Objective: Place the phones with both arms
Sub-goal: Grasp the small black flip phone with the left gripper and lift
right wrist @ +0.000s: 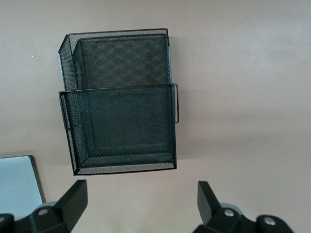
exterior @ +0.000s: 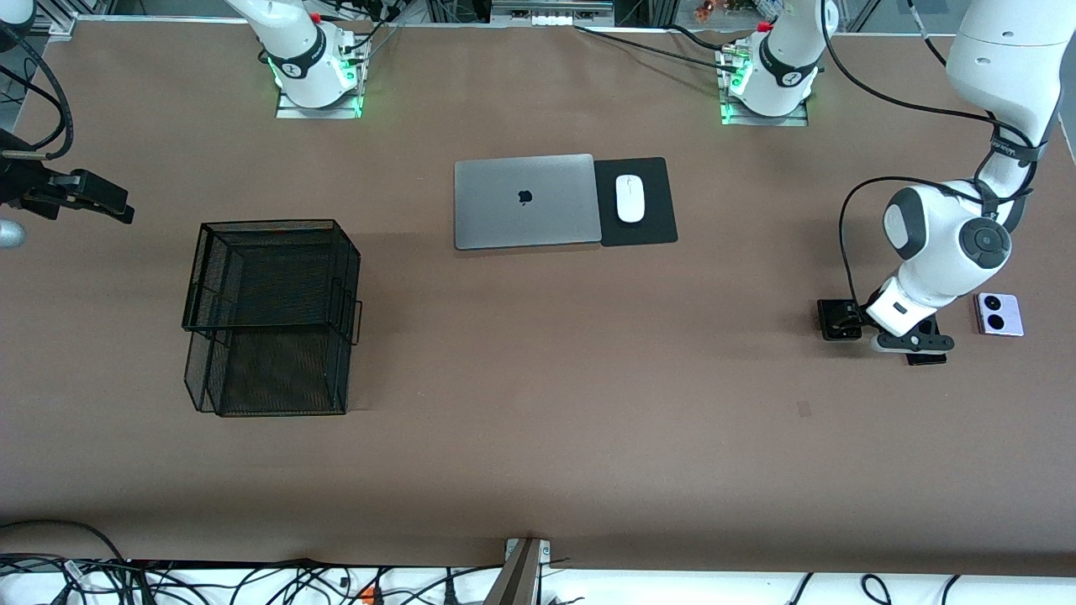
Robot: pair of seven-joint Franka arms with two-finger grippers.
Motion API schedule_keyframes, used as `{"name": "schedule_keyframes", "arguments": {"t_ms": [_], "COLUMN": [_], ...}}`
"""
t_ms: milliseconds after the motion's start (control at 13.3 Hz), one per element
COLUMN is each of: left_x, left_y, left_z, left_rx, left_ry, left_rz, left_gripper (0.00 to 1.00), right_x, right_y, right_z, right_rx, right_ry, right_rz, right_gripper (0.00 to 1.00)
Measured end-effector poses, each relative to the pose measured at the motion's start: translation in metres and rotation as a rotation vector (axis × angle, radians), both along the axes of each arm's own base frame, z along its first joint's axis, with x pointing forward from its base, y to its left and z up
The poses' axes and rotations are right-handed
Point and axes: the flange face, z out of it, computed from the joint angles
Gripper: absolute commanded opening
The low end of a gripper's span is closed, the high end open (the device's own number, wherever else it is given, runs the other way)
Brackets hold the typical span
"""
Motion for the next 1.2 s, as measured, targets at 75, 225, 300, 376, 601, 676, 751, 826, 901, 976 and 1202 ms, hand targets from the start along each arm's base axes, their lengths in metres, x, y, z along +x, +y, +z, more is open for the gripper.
{"name": "schedule_keyframes", "arguments": {"t_ms": [75, 225, 300, 376, 601, 676, 751, 826, 901, 976, 1202], "left_x": [0.000, -0.001, -0.003, -0.006, -0.012, -0.013, -0.015, -0.017, -0.018, -0.020, -0.021], "left_y": [-0.003, -0.007, -0.007, -0.007, -0.006, -0.006, -0.005, -0.005, -0.004, -0.003, -0.002], "left_z": [0.000, -0.003, -0.007, -0.011, -0.017, -0.019, -0.021, -0.024, -0.027, -0.031, -0.033], "left_rx": [-0.003, -0.007, -0.009, -0.011, -0.014, -0.016, -0.018, -0.020, -0.021, -0.023, -0.028], "left_ry": [0.002, 0.015, 0.027, 0.040, 0.060, 0.072, 0.085, 0.095, 0.103, 0.110, 0.114], "left_rz": [-0.004, -0.009, -0.009, -0.008, -0.005, -0.004, -0.002, 0.000, 0.002, 0.004, 0.014], "left_gripper": [1.00, 1.00, 1.00, 1.00, 1.00, 1.00, 1.00, 1.00, 1.00, 1.00, 0.72], "right_x": [0.000, 0.000, 0.000, 0.000, 0.000, 0.000, 0.000, 0.000, 0.000, 0.000, 0.000], "right_y": [0.000, 0.000, 0.000, 0.000, 0.000, 0.000, 0.000, 0.000, 0.000, 0.000, 0.000], "right_z": [0.000, 0.000, 0.000, 0.000, 0.000, 0.000, 0.000, 0.000, 0.000, 0.000, 0.000], "right_rx": [0.000, 0.000, 0.000, 0.000, 0.000, 0.000, 0.000, 0.000, 0.000, 0.000, 0.000], "right_ry": [0.000, 0.000, 0.000, 0.000, 0.000, 0.000, 0.000, 0.000, 0.000, 0.000, 0.000], "right_rz": [0.000, 0.000, 0.000, 0.000, 0.000, 0.000, 0.000, 0.000, 0.000, 0.000, 0.000], "right_gripper": [1.00, 1.00, 1.00, 1.00, 1.00, 1.00, 1.00, 1.00, 1.00, 1.00, 1.00]}}
